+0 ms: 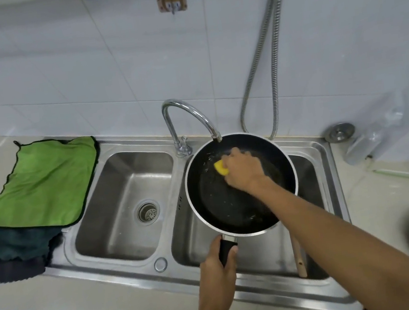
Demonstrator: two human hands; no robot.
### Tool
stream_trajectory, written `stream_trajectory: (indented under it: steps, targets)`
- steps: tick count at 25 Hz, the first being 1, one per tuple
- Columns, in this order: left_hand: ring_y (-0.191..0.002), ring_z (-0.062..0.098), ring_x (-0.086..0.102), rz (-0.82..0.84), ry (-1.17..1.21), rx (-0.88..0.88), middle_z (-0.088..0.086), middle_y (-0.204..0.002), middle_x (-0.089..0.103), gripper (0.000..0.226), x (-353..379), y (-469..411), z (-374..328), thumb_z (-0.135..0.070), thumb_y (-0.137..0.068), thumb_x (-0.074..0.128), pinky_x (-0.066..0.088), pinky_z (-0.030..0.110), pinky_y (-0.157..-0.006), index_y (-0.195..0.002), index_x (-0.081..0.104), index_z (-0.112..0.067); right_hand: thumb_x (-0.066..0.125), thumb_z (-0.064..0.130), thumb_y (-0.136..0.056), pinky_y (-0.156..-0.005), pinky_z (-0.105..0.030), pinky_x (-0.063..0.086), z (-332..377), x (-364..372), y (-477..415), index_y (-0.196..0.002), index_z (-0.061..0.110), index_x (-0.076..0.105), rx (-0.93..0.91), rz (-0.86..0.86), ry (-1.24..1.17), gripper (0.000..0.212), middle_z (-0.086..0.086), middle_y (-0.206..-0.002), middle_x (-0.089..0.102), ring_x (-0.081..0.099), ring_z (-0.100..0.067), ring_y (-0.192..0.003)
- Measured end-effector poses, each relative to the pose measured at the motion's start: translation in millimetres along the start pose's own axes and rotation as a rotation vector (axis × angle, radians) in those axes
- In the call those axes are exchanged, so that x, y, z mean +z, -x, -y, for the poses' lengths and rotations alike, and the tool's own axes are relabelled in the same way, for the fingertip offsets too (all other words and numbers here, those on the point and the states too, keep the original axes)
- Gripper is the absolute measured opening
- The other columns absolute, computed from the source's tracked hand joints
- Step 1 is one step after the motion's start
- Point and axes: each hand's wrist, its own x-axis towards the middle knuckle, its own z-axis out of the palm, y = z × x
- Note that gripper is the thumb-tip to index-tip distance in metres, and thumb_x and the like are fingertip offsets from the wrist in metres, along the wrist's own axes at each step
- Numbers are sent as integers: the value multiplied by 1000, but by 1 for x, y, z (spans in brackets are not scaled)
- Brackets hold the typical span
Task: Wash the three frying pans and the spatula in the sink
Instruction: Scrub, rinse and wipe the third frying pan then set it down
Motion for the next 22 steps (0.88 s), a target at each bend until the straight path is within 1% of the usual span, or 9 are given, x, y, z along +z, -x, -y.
stream_trajectory:
  steps: [4, 8, 10, 12, 13, 15, 18, 20, 22]
  targets:
    - [-93, 8, 71, -41, 25, -28, -14, -103, 73, 46, -2, -3, 9, -43, -101, 60, 60, 32, -85, -144, 54, -27, 70, 31, -84, -88, -46, 52, -42, -4, 26, -128, 19, 54, 103, 80, 73, 49, -15, -130, 47, 57, -44, -111]
    - [-90, 3, 71, -53, 17, -4, -17, -103, 74, 34, -1, -5, 10, -42, -102, 60, 60, 28, -82, -134, 52, -42, 73, 35, -79, -85, -43, 54, 0, 23, 71, -121, 22, 55, -131, 182, -18, 48, -12, -122, 46, 64, -44, -99]
    - [-81, 3, 71, -52, 15, -8, -16, -94, 74, 32, 1, -2, 7, -39, -102, 61, 58, 21, -72, -133, 53, -41, 72, 33, -77, -87, -42, 53, 23, 30, 69, -116, 25, 54, -143, 191, -253, 44, -9, -117, 44, 63, -43, -95]
    - [-77, 5, 71, -62, 28, -39, -14, -88, 73, 29, 2, 1, 5, -37, -101, 62, 55, 15, -67, -128, 53, -41, 71, 36, -75, -93, -44, 52, 30, 24, 58, -120, 36, 52, -10, 198, -628, 49, -5, -115, 47, 62, -34, -101]
    - [-79, 6, 72, -71, 41, -54, -14, -89, 73, 29, 0, 2, 4, -38, -101, 62, 55, 15, -68, -127, 51, -42, 70, 39, -75, -93, -46, 55, 29, 19, 53, -125, 44, 51, 73, 188, -859, 54, -4, -116, 51, 63, -29, -103]
    - [-92, 8, 73, -99, 43, -68, -13, -103, 74, 34, -3, 1, 9, -42, -100, 61, 59, 24, -81, -133, 51, -41, 65, 37, -85, -80, -47, 62, 20, 9, 47, -135, 53, 46, 210, 199, -1293, 56, -5, -119, 60, 67, -23, -101]
    - [-112, 16, 67, -158, 31, -89, -7, -122, 71, 46, -9, -2, 19, -44, -101, 59, 56, 40, -98, -143, 55, -26, 51, 30, -94, -73, -46, 58, -8, -16, 46, -134, 40, 55, 295, 318, -1822, 41, -9, -122, 64, 64, -28, -99]
    - [-111, 21, 69, -195, 29, -116, -2, -120, 72, 48, -14, -3, 26, -46, -101, 58, 57, 45, -97, -143, 55, -25, 55, 39, -91, -74, -42, 53, -31, -28, 51, -118, 27, 64, 259, 390, -2044, 31, -14, -114, 63, 61, -30, -91]
    - [-101, 22, 71, -232, 37, -124, -2, -109, 73, 41, -20, -5, 30, -44, -101, 58, 59, 43, -90, -138, 56, -27, 64, 56, -88, -74, -43, 54, -53, -32, 55, -110, 25, 65, 246, 360, -2140, 38, -16, -108, 66, 63, -34, -90]
